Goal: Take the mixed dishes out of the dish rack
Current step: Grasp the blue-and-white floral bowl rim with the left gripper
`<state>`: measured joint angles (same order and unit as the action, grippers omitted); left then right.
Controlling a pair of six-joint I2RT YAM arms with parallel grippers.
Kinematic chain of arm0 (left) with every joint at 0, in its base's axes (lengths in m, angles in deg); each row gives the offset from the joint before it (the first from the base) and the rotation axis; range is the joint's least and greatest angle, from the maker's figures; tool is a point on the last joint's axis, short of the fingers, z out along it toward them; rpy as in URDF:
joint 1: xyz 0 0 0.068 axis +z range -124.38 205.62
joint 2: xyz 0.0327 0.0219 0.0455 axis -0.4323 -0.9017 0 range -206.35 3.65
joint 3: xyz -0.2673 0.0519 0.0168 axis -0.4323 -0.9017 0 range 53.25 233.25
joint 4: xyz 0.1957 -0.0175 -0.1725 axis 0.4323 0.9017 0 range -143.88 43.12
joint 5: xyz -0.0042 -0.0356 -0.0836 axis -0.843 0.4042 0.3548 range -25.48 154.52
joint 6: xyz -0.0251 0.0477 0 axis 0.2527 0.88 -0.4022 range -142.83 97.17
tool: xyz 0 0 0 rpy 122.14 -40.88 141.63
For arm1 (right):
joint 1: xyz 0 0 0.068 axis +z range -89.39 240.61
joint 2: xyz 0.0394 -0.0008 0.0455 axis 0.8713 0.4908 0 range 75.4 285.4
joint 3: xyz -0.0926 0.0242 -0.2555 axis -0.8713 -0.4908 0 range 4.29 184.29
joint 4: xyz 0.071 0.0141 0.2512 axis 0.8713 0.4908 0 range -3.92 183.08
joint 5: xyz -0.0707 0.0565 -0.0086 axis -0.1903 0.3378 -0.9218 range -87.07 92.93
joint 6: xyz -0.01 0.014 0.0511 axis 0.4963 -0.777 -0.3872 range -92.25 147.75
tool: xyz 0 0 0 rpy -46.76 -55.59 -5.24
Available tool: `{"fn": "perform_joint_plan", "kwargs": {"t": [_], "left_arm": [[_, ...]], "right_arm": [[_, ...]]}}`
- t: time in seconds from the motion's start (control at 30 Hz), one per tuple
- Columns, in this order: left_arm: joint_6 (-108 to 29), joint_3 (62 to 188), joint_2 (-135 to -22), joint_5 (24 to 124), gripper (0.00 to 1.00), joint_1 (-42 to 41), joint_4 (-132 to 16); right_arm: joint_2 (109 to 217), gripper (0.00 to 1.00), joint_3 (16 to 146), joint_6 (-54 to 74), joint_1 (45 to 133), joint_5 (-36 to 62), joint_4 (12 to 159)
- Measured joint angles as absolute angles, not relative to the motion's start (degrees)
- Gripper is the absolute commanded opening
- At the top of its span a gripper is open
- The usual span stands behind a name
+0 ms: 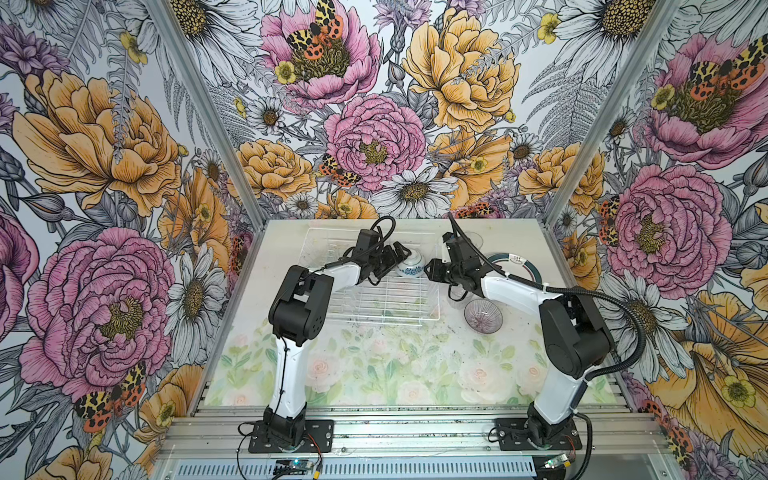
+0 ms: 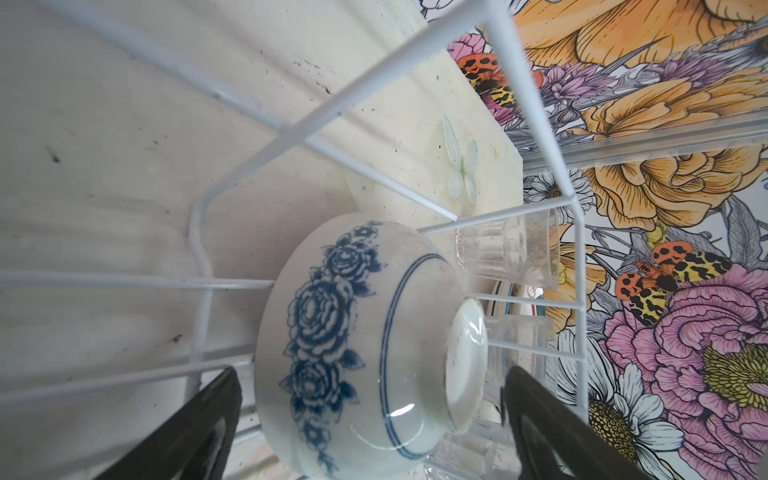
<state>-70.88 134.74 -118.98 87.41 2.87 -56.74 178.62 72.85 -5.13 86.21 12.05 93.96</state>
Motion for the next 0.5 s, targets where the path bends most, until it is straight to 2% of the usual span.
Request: {"fn": "perform_joint_plan", "kwargs": {"t": [0.5], "left_arm": [[-79.58, 130.37, -119.65, 92.75, 0.97, 3.73, -73.63]], "right_arm": [[178.62, 0.28, 72.83, -5.13, 86.19, 11.55, 94.48]]}}
